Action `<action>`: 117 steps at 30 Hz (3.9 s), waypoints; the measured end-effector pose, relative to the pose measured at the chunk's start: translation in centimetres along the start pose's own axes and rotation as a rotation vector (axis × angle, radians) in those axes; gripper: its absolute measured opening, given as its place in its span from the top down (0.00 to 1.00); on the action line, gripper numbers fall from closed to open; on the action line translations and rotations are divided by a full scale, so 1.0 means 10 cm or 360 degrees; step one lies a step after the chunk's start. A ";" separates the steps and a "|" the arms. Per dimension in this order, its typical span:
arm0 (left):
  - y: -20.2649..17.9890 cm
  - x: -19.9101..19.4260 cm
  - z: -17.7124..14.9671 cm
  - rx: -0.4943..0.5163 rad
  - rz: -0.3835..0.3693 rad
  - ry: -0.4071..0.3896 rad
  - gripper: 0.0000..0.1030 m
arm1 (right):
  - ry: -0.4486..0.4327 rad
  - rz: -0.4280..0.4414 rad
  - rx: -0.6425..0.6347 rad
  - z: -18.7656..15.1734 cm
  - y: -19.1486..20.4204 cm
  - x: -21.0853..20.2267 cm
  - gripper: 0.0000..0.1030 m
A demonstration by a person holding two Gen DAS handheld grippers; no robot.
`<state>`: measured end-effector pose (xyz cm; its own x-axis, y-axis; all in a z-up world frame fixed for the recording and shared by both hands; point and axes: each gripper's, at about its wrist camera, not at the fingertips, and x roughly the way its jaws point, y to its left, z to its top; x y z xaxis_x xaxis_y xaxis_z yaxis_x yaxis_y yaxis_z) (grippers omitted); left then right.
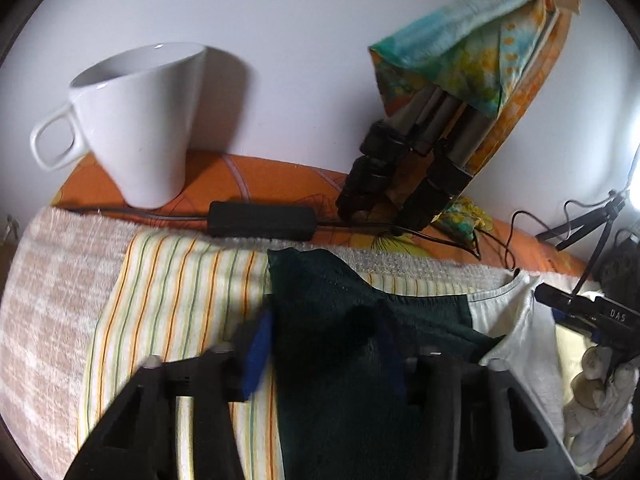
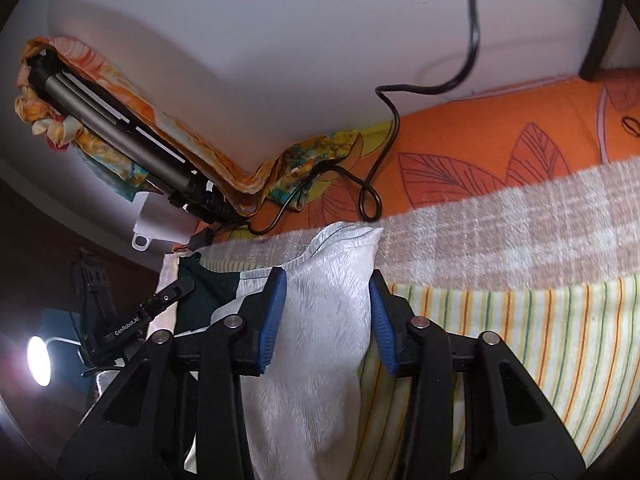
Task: Fold small clothes
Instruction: 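Lay the hem over the collar with both grippers, folding the strip in half, then open both grippers and release the folded hem onto the shirt, then grasp the folded edge of the shirt with both grippers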
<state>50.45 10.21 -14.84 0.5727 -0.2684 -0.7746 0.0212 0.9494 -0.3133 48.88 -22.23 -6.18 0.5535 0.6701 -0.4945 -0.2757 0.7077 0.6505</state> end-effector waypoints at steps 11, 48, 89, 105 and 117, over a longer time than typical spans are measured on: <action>-0.04 -0.17 -0.03 -0.0042 -0.0113 -0.0037 1.00 | -0.0043 -0.0004 -0.0113 0.02 0.27 -0.12 0.95; -0.32 -2.12 -2.28 0.0238 -0.0149 -0.0102 0.99 | 0.0031 0.0138 -0.0449 -2.12 1.01 -1.85 0.95; -0.03 -2.40 -2.85 -0.0001 -0.0164 0.0076 0.99 | 0.0221 0.0118 -0.0093 -2.83 0.63 -1.95 0.93; -0.14 -2.77 -2.64 0.0179 -0.0074 -0.0088 0.72 | 0.0087 -0.0168 -0.0496 -2.48 1.27 -2.12 0.80; -0.66 -2.15 -2.40 0.0208 -0.0140 -0.0048 0.72 | 0.0126 -0.0123 -0.0670 -1.99 1.95 -0.94 0.80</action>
<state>18.37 5.78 -9.32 0.5882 -0.3485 -0.7297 0.1778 0.9360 -0.3037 22.67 -10.29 -0.30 0.5275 0.6148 -0.5863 -0.5411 0.7752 0.3261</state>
